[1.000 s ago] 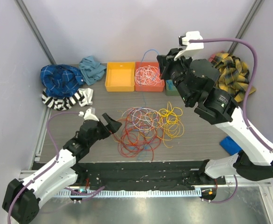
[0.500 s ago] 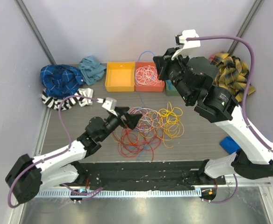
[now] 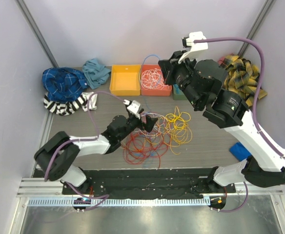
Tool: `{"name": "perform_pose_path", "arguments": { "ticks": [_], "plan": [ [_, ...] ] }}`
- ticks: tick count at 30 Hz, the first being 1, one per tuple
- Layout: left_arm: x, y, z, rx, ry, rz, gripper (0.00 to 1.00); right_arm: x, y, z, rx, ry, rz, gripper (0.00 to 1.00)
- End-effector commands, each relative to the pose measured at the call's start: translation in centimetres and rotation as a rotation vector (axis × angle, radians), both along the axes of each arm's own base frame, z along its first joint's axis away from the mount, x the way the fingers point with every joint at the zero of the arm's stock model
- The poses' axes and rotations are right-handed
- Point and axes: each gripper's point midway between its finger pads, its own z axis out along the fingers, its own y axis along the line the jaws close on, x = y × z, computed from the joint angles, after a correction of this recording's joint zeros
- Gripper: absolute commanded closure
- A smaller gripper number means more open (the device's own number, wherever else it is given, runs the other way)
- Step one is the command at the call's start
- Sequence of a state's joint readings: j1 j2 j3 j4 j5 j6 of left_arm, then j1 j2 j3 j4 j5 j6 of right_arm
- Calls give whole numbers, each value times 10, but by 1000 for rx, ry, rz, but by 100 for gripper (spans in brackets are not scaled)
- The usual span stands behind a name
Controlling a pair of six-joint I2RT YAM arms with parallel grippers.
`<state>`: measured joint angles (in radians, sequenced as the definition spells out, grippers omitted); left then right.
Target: Untangle the cables
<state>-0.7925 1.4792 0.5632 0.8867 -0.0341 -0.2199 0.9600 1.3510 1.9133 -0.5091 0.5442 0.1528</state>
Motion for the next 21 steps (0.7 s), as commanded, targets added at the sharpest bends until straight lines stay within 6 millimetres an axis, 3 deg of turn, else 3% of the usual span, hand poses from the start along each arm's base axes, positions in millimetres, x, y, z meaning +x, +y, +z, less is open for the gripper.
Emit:
{"name": "perform_pose_path", "arguments": {
  "ticks": [1,4,7,10,11,12,13,14,16,19,20,21],
  "plan": [
    [27,-16,33,-73,-145,35,3,-13,-18,20,48,-38,4,99],
    [41,-21,17,-55,-122,56,10,-16,-25,23,53,-43,-7,99],
    [59,-9,6,-76,-76,151,24,-21,-35,27,67,-49,-19,99],
    [71,5,8,-149,-48,191,43,-24,-44,27,71,-50,-35,99],
    [75,10,10,-161,-44,204,59,-25,-46,26,72,-51,-39,99],
    [76,12,11,-162,-43,209,68,-24,-47,23,67,-48,-43,99],
    [76,14,13,-160,-43,215,88,-23,-48,18,58,-41,-52,99],
    [77,16,22,-167,-56,221,100,-23,-48,16,55,-38,-55,99],
    [77,19,25,-139,-57,227,100,-24,-51,14,59,-37,-61,99],
    [76,25,44,-136,-51,250,100,-24,-52,9,57,-31,-69,99],
    [73,30,61,-155,-41,263,100,-24,-52,8,60,-28,-68,99],
    [76,30,64,-127,40,285,100,-23,-52,1,52,-18,-71,99]
  ]
}}
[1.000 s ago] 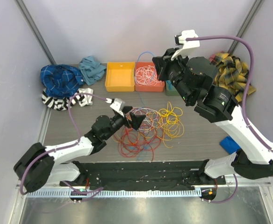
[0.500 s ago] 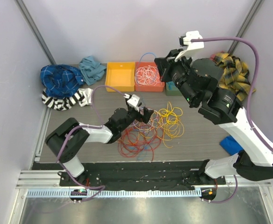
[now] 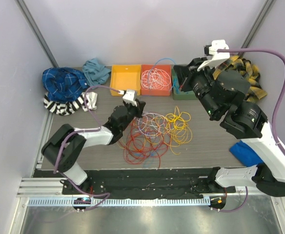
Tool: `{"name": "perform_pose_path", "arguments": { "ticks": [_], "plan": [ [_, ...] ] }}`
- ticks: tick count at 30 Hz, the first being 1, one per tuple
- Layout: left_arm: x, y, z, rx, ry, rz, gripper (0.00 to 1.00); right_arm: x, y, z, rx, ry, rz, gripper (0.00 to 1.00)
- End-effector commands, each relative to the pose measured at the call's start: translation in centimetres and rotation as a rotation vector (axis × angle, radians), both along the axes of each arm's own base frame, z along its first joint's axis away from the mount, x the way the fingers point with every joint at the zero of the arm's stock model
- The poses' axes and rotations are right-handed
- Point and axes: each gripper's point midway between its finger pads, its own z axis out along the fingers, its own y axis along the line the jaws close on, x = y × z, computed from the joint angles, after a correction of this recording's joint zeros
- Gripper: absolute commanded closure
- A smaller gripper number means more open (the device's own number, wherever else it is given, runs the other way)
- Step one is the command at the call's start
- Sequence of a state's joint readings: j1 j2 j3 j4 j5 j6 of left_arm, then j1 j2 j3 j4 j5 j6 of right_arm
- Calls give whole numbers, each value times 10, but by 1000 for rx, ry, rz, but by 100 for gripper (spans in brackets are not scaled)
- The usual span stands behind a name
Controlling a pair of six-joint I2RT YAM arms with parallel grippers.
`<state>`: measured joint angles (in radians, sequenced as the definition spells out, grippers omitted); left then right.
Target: Untangle the cables
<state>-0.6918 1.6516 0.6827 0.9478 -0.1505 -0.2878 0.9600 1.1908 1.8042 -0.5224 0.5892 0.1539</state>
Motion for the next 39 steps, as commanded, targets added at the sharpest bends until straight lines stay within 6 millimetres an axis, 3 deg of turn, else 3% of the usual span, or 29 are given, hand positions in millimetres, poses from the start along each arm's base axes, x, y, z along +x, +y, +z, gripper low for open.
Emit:
{"name": "perform_pose_path", "arguments": {
  "ticks": [1,2,3,4,5,6,7,9,10,12,13,15,16,19,26,30,35,39],
  "plan": [
    [7,10,76,-62,61,78,100,2,-4,-8,15,7,-27,99],
    [6,11,89,-67,102,75,100,3,-4,-13,11,17,-32,98],
    [9,-2,141,-134,90,29,100,4,-1,-27,0,42,-31,91],
    [5,1,129,-73,191,20,100,4,0,-34,-2,54,-32,80],
    [2,-5,151,-84,191,-17,100,5,2,-42,-5,68,-32,75],
    [3,-11,194,-119,147,-47,100,7,6,-60,-18,98,-31,70],
    [-5,-13,198,-96,194,-77,100,5,5,-63,-7,102,-28,60],
    [-7,-15,221,-102,192,-93,100,7,9,-83,-16,134,-28,53],
    [-11,-13,250,-123,174,-100,100,5,7,-86,-16,137,-29,48],
    [-9,-14,266,-128,167,-99,100,6,6,-98,-29,153,-40,44],
    [-15,-16,292,-148,137,-132,100,6,4,-100,-24,154,-46,43],
    [-13,-19,293,-127,166,-138,100,6,2,-108,-35,162,-59,41],
    [-16,-18,316,-151,131,-149,100,5,0,-109,-30,162,-59,41],
    [-10,-27,316,-141,152,-162,100,5,-1,-119,-38,173,-64,42],
    [-16,-27,378,-227,50,-191,100,-1,-1,-149,-40,198,-42,42],
    [-18,-27,396,-257,15,-205,100,-7,2,-147,9,176,7,41],
    [-16,-30,388,-245,40,-205,100,-24,23,-141,107,133,172,36],
    [-17,-35,377,-246,78,-227,100,-26,38,-136,155,107,234,30]
  ]
}}
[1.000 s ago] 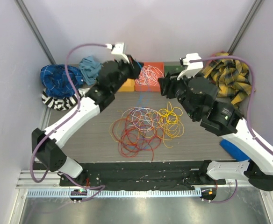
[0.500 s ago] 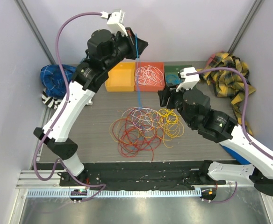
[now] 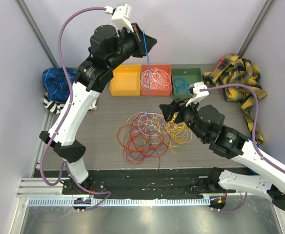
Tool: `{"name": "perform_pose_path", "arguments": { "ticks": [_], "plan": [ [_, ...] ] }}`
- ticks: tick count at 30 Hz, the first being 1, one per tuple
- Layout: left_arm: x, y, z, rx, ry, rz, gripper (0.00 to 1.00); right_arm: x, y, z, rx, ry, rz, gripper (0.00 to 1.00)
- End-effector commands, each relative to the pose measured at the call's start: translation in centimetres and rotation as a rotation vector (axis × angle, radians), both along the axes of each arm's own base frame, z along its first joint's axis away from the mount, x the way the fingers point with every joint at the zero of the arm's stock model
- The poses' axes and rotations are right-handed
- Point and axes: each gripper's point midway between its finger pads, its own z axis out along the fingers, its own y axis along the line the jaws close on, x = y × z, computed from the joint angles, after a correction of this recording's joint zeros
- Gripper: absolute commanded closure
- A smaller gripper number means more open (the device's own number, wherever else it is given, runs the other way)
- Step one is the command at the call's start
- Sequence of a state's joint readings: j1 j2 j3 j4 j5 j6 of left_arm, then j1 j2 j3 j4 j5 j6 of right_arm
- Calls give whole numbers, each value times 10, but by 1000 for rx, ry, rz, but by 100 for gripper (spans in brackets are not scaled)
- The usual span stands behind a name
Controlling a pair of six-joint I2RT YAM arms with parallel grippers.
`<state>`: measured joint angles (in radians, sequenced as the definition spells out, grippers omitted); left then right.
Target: Untangle the cables
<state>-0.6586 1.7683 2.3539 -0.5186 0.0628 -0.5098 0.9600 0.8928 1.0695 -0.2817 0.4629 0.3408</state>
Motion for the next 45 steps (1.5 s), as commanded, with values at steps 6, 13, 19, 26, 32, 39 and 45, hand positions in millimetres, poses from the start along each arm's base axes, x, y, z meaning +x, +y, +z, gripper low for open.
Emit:
{"name": "perform_pose_path", "arguments": {
  "ticks": [6,13,19,26,32,39,45],
  "plan": [
    [-16,-6,-9,-11,59,-76,100,7,46,13,134,-39,115,20],
    [-29,-3,-10,-7,66,-95,100,23,75,-15,77,4,133,19],
    [-40,2,-9,-9,69,-111,100,46,86,-31,41,14,95,21],
    [-50,9,-10,-5,69,-115,100,71,76,-47,36,38,26,52],
    [-45,19,-21,15,65,-58,100,66,57,-19,72,-9,-12,99],
    [-39,23,-48,54,80,-30,74,56,25,29,81,-77,-76,99],
    [-38,26,-45,42,83,-23,100,46,26,39,32,-78,-14,99]
  ]
}}
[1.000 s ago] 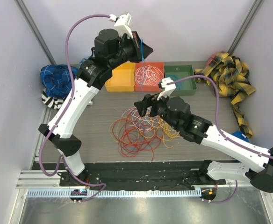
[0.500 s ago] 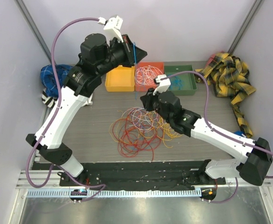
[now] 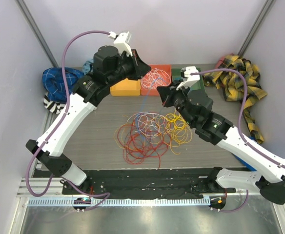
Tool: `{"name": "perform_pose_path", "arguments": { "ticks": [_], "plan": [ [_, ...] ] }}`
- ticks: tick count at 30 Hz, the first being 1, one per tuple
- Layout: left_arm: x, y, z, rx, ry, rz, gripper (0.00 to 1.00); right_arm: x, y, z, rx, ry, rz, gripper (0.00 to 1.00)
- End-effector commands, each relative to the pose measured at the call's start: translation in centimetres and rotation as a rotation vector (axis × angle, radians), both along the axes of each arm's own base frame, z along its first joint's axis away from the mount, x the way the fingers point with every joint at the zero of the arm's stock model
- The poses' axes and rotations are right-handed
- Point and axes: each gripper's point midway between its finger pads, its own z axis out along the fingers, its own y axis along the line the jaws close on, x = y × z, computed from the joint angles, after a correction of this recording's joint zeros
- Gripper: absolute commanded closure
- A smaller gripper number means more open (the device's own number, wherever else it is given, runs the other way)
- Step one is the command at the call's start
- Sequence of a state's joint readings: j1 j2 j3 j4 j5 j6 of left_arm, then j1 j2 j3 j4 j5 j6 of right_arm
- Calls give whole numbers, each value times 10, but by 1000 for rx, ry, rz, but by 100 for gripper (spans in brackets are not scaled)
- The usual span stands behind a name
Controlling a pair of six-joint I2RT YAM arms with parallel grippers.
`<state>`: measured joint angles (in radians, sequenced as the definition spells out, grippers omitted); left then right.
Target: Untangle the cables
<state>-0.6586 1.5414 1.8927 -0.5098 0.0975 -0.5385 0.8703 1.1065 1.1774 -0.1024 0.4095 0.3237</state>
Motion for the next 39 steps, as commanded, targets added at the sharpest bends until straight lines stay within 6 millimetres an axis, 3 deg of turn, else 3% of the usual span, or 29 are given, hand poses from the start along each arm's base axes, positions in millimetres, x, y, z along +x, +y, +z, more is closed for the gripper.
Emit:
{"name": "perform_pose_path", "arguments": {
  "ticks": [1,7,10,12,13,15,16,17,18,19,20,21,22,23,24,25,26,28,30,31,32,33,34,37,38,39],
  "plan": [
    [-7,10,46,-65,-103,10,100,-13,-7,7,-17,-22,38,99],
    [-5,6,48,-70,-95,-2,100,-25,1,-20,16,16,109,99],
    [-3,6,43,-62,-85,7,100,-22,-4,-13,26,0,80,99],
    [-1,7,30,-37,-70,15,92,-16,-9,-7,8,-11,35,99],
    [-3,12,28,-30,-71,28,73,-14,-11,13,25,-37,20,99],
    [6,31,-8,51,-20,141,66,-2,-15,21,-13,-39,-38,99],
    [1,49,-11,66,-24,199,64,1,-19,45,5,-64,-63,99],
    [2,60,-46,110,35,260,61,4,-22,55,-1,-76,-85,99],
    [6,81,-60,131,48,367,60,16,-21,55,-17,-71,-115,99],
    [1,92,-68,123,51,403,58,20,-31,80,12,-97,-161,99],
    [-12,108,-60,85,29,434,58,27,-33,87,12,-101,-183,99],
    [-17,120,-97,110,79,480,57,45,-38,86,-5,-94,-230,99],
    [-22,124,-100,82,75,493,57,50,-45,106,26,-115,-262,99],
    [-35,136,-95,42,59,507,57,57,-49,111,30,-117,-285,99],
    [-40,142,-116,46,93,527,57,65,-56,117,39,-121,-314,99],
    [-46,150,-122,47,98,550,57,78,-64,127,51,-132,-356,99],
    [-56,159,-116,20,81,561,57,85,-72,132,56,-138,-395,99],
    [-64,171,-132,41,97,591,57,101,-87,147,75,-158,-458,99],
    [-73,181,-132,30,84,605,57,113,-95,154,87,-170,-494,99],
    [-76,184,-140,36,94,611,57,116,-108,169,115,-197,-523,99],
    [-78,185,-144,37,97,610,57,128,-105,165,102,-192,-533,99],
    [-81,187,-144,26,95,607,57,131,-110,177,119,-213,-547,99],
    [-83,185,-153,32,111,596,57,146,-113,169,104,-202,-570,99],
    [-88,185,-167,28,145,590,57,159,-121,183,133,-231,-586,99],
    [-89,183,-180,44,170,581,57,173,-122,176,123,-226,-595,99],
    [-91,181,-186,46,184,573,57,173,-124,188,145,-249,-595,99]
  ]
}}
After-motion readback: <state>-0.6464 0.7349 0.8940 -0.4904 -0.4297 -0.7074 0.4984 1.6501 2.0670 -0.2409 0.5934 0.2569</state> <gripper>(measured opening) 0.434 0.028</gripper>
